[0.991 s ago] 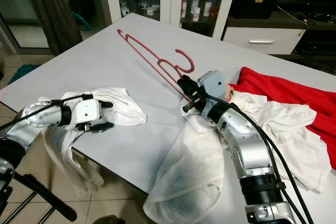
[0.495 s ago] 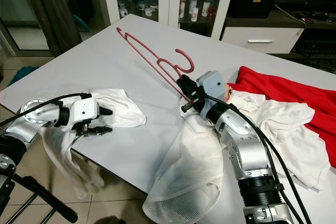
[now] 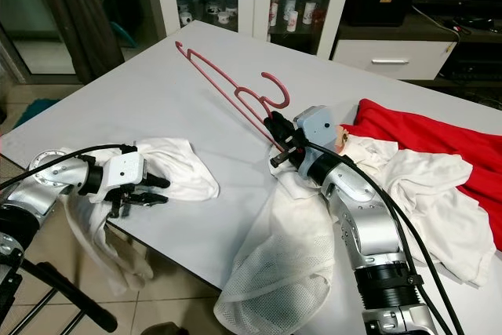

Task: Hang hanger

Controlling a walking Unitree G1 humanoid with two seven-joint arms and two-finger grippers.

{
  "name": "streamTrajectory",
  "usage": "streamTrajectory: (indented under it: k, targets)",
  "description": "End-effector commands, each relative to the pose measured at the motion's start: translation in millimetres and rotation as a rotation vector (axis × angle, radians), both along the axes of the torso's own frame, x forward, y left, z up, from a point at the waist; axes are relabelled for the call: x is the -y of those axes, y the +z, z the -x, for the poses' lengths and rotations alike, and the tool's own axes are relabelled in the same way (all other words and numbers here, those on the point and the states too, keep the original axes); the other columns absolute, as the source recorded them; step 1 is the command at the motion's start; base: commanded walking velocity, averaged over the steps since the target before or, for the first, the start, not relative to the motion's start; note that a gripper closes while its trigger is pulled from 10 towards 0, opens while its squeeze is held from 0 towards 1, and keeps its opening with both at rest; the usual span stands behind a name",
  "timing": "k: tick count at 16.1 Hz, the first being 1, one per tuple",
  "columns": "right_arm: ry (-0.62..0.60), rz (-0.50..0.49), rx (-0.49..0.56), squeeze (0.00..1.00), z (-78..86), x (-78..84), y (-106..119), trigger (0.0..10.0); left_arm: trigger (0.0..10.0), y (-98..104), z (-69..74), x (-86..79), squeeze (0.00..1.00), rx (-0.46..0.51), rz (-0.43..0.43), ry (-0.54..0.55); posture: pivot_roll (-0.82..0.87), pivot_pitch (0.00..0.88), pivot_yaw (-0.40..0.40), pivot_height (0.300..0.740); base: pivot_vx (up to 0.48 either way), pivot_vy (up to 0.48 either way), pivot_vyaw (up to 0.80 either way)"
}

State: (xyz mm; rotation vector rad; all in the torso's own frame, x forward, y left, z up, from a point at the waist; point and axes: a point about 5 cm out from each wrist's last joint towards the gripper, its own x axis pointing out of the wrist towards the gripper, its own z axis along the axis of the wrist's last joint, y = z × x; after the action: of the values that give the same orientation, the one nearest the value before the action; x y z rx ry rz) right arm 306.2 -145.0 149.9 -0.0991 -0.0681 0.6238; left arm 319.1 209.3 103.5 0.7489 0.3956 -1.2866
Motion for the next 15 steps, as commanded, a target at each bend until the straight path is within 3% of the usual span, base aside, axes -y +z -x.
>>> streamTrajectory:
  k: [1,6,10,15]
  targets:
    - [-0.012,0.005,0.004,0.0,1.5,3.9,2.4,10.0,0.0,-11.9,7.6,2.1,0.0,-0.058,-0.029,-0.031,-0.03,0.017,0.023,0.74,0.0,0.0,0.0]
    - [-0.011,0.004,0.005,0.0,1.0,5.4,3.6,10.0,0.0,-4.3,4.7,5.2,0.0,0.01,0.021,-0.039,-0.03,0.019,0.022,0.74,0.0,0.0,0.0]
    - [0.047,0.024,0.024,0.0,3.8,17.2,11.5,10.0,0.0,2.1,1.2,2.4,0.0,0.056,0.038,-0.019,-0.03,0.018,0.024,0.74,0.0,0.0,0.0]
    - [0.237,0.235,-0.005,0.0,20.2,78.9,34.0,10.0,0.0,24.6,-9.0,-14.5,0.0,0.169,0.027,0.046,-0.03,0.015,0.026,0.74,0.0,0.0,0.0]
